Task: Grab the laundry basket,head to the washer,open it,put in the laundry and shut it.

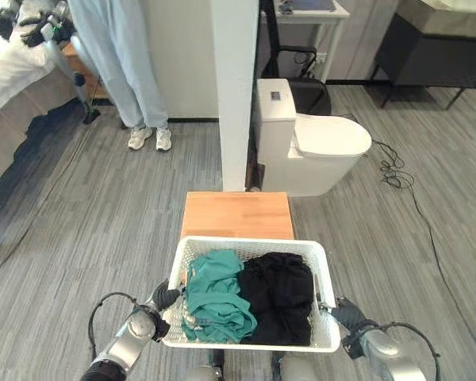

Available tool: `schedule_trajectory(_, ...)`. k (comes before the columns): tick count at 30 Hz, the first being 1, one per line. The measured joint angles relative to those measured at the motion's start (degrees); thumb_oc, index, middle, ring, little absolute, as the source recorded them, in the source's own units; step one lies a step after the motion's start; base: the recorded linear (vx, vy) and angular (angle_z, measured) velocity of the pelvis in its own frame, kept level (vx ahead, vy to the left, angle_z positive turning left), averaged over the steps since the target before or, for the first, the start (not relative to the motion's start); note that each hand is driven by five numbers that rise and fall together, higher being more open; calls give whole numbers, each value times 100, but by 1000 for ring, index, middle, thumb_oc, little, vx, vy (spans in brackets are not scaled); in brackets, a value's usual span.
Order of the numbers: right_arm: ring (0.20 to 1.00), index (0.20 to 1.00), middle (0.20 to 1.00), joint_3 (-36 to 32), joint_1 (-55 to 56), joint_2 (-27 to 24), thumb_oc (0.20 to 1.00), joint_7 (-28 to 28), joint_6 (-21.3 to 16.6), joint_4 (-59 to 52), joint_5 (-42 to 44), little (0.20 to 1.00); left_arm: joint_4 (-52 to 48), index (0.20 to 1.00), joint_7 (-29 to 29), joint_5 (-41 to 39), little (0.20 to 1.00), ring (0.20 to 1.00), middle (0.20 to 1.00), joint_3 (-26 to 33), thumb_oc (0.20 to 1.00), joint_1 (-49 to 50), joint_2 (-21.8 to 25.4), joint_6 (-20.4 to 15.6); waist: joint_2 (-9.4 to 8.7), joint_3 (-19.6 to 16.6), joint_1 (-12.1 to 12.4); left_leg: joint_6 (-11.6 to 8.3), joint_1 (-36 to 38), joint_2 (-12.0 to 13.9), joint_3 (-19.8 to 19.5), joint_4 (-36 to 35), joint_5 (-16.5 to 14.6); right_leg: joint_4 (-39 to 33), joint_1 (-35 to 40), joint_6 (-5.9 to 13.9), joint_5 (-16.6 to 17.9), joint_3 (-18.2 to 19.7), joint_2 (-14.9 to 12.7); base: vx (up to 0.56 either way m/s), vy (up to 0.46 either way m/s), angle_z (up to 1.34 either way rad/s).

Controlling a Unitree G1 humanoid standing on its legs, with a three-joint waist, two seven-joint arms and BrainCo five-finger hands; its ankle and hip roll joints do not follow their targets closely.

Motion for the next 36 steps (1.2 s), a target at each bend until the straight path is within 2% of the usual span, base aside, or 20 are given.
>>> schedule_trajectory(2, 200, 200, 200, 98, -168, 3, 200, -12, 17, 34, -28, 200, 0, 200, -26, -6, 200, 200, 200, 175, 200, 77, -35, 7, -24, 12, 156, -88, -13, 28, 199, 57, 40, -142, 326, 151, -278, -109, -106, -164, -15, -54)
schedule_trajectory(3, 200, 200, 200, 102, -258, -21, 200, -18, 20, 32, -78, 200, 18, 200, -31, -10, 200, 200, 200, 255, 200, 69, -100, 17, 36, 25, 167, -173, -62, 81, 283, 186, 107, -828, 596, -324, -218, -13, 66, -242, -51, -67)
schedule_trajectory(6, 200, 200, 200, 201, -286, -152, 200, -41, 24, -57, -121, 200, 16, 200, -50, -11, 200, 200, 200, 267, 200, 112, -139, 21, 171, -44, 218, -175, -73, 303, 398, 271, 93, -970, 556, -480, -75, 144, 275, -101, -84, -59)
schedule_trajectory(7, 200, 200, 200, 199, -236, -235, 200, -48, 28, -267, -167, 200, 13, 200, -50, -16, 200, 200, 200, 347, 200, 123, -213, 21, 196, -68, 243, -348, -75, 446, 554, 274, 20, -922, 431, -618, -126, 329, 416, -106, -123, -56)
schedule_trajectory(10, 200, 200, 200, 99, -112, -320, 200, -20, 2, -355, -347, 200, 14, 200, -65, -15, 200, 200, 200, 298, 200, 114, -281, 20, 142, -110, 195, -516, -87, 486, 631, 307, -45, -587, 193, -675, -209, 401, 418, -128, -106, -39)
schedule_trajectory(12, 200, 200, 200, 22, 18, -392, 200, -45, 7, -486, -509, 200, 23, 200, -151, -14, 200, 200, 200, 205, 200, 92, -295, 21, 129, -121, 17, -571, -87, 472, 648, 279, 9, -322, 24, -660, -277, 494, 410, -196, -124, -15)
schedule_trajectory(16, 200, 200, 200, -182, 337, -566, 200, -106, -6, -789, -683, 200, 183, 200, -147, -11, 200, 200, 200, -38, 200, -86, -447, 21, 307, -120, -193, -565, -79, 445, 631, 274, 140, -203, -65, -658, -297, 557, 428, -124, -62, -7)
schedule_trajectory(17, 200, 200, 200, -229, 329, -591, 200, -147, -8, -798, -736, 200, 332, 200, -135, -11, 200, 200, 200, -164, 200, -224, -479, 21, 340, -90, -142, -569, -72, 436, 512, 312, 183, -200, -71, -664, -294, 648, 441, -115, -49, -38)
schedule_trajectory(18, 200, 200, 200, -290, 286, -636, 200, -221, -8, -801, -783, 200, 455, 200, -136, -11, 200, 200, 200, -332, 200, -350, -521, 22, 357, -33, -154, -573, -114, 432, 103, 530, 229, -252, -69, -709, -248, 858, 475, -177, -66, -60)
schedule_trajectory(20, 200, 200, 200, -301, 217, -730, 200, -236, -20, -798, -796, 200, 451, 200, -136, -13, 200, 200, 200, -443, 200, -470, -494, 21, 188, 112, -34, -566, -448, 201, -1570, 1224, 361, -318, -61, -774, -53, 1281, 468, -128, -38, -90)
schedule_trajectory(22, 200, 200, 200, -308, 15, -767, 200, -241, -36, -778, -894, 200, 451, 200, -155, -20, 200, 200, 200, -446, 200, -474, -500, 18, 134, 146, -50, -780, -554, -25, -2767, 1371, 92, -576, -51, -785, 179, 1654, 498, -21, 25, -102)
schedule_trajectory(23, 200, 200, 200, -310, -110, -779, 200, -244, -38, -779, -923, 200, 446, 200, -159, -61, 200, 200, 200, -428, 200, -480, -497, 11, 154, 143, -37, -807, -523, -130, -3046, 1174, -38, -744, -55, -772, 310, 1764, 534, 22, 46, -91)
schedule_trajectory(25, 200, 200, 200, -426, -160, -841, 200, -337, -46, -773, -1018, 200, 342, 200, -257, -264, 200, 200, 200, -436, 200, -587, -511, -107, 271, 130, -199, -693, -489, -247, -2728, 908, -40, -1090, 29, -683, 538, 1828, 656, 68, 119, -54)
schedule_trajectory(26, 200, 200, 200, -449, -156, -920, 200, -354, -41, -742, -1019, 200, 231, 200, -295, -311, 200, 200, 200, -447, 200, -567, -519, -161, 422, 75, -234, -616, -375, -173, -2498, 742, -92, -1181, 44, -632, 559, 1838, 809, 93, 193, -13)
schedule_trajectory(27, 200, 200, 200, -599, -155, -848, 200, -369, -41, -651, -1015, 200, 257, 200, -329, -418, 200, 200, 200, -531, 200, -745, -520, -216, 482, 103, -429, -614, -154, -24, -2162, 481, -356, -1223, 130, -676, 484, 1771, 872, 51, 196, -33)
schedule_trajectory(29, 200, 200, 200, -603, -225, -837, 200, -440, -50, -657, -1013, 200, 256, 200, -312, -422, 200, 200, 200, -541, 200, -818, -479, -222, 379, 125, -374, -601, -21, -72, -1902, 260, -372, -1080, 36, -619, 448, 1744, 751, 8, 257, -61)
schedule_trajectory(30, 200, 200, 200, -613, -194, -758, 200, -443, -50, -704, -1013, 200, 255, 200, -310, -422, 200, 200, 200, -563, 200, -848, -457, -216, 305, 128, -471, -562, 29, -200, -1803, 290, -332, -1119, -52, -523, 503, 1797, 604, -14, 267, -63)
schedule_trajectory(32, 200, 200, 200, -668, -158, -691, 200, -486, -47, -711, -1008, 200, 254, 200, -252, -427, 200, 200, 200, -589, 200, -848, -477, -190, 404, 93, -461, -404, 98, -275, -1638, 261, -281, -1147, -83, -362, 544, 1933, 530, -2, 223, -65)
schedule_trajectory(34, 200, 200, 200, -653, -81, -686, 200, -475, -41, -649, -993, 200, 236, 200, -251, -462, 200, 200, 200, -570, 200, -877, -489, -194, 529, 51, -582, -307, 115, -396, -1394, 282, -318, -1277, -73, -196, 676, 2145, 397, -9, 267, -65)
schedule_trajectory(36, 200, 200, 200, -600, -81, -640, 200, -463, -39, -542, -863, 200, 238, 200, -249, -466, 200, 200, 200, -535, 200, -877, -479, -198, 546, 44, -572, -239, 190, -433, -1137, 231, -342, -1397, -53, -89, 755, 2406, 358, -22, 202, -60)
